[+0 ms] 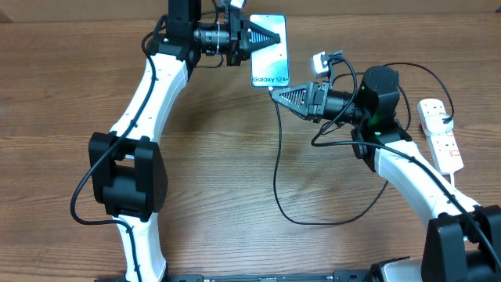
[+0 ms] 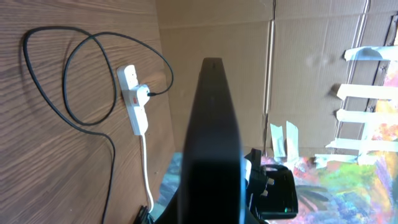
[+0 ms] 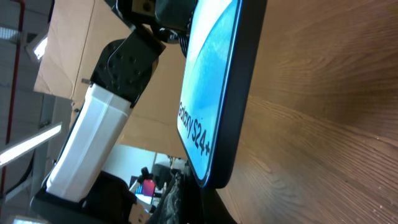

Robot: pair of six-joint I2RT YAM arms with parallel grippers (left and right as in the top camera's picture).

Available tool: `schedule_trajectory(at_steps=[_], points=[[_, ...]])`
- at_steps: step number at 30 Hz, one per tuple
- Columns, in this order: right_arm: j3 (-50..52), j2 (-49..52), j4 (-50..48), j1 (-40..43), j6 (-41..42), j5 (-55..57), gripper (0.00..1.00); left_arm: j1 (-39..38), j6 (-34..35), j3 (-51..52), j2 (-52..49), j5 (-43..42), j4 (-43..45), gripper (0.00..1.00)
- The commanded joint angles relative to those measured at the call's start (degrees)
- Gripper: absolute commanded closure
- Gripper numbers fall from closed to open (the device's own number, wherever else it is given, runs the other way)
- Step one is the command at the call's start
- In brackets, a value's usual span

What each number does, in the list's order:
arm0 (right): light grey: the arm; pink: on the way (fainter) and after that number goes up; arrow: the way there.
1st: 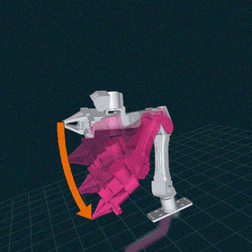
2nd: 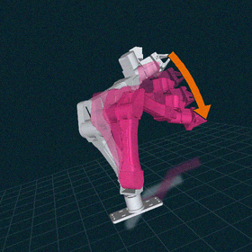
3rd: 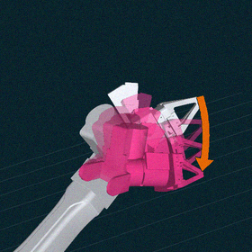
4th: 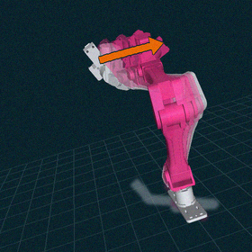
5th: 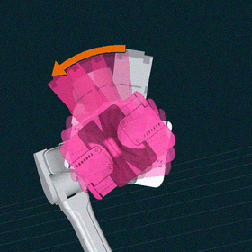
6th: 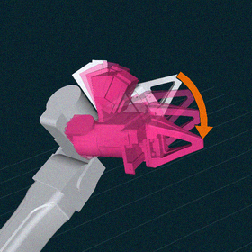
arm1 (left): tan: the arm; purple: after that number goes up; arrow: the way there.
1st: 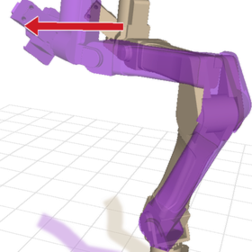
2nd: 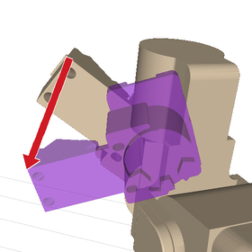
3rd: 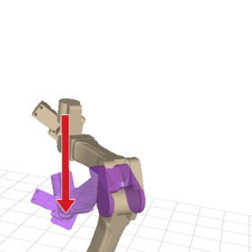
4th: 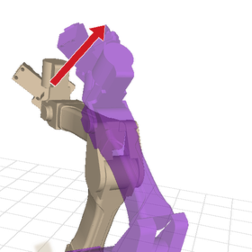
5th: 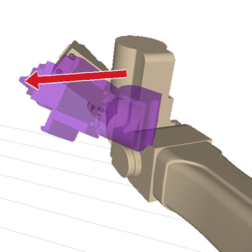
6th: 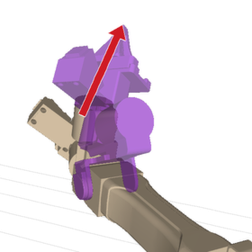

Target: Plug charger to phone and switch on socket

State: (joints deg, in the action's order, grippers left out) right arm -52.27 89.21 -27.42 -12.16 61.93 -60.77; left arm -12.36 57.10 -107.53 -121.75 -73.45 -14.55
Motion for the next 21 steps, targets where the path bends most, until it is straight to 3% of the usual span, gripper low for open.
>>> schedule_trajectory(at_steps=[1,21], points=[[-1.05,-0.96,-1.25,-1.18,1.11,12.92,0.96,-2.34,0.13,-0.63,1.44,-5.92,-0.46,0.96],[-1.05,-0.96,-0.37,-1.03,-0.04,14.51,0.96,-2.23,0.11,-0.63,1.44,-5.88,-0.44,0.96]])
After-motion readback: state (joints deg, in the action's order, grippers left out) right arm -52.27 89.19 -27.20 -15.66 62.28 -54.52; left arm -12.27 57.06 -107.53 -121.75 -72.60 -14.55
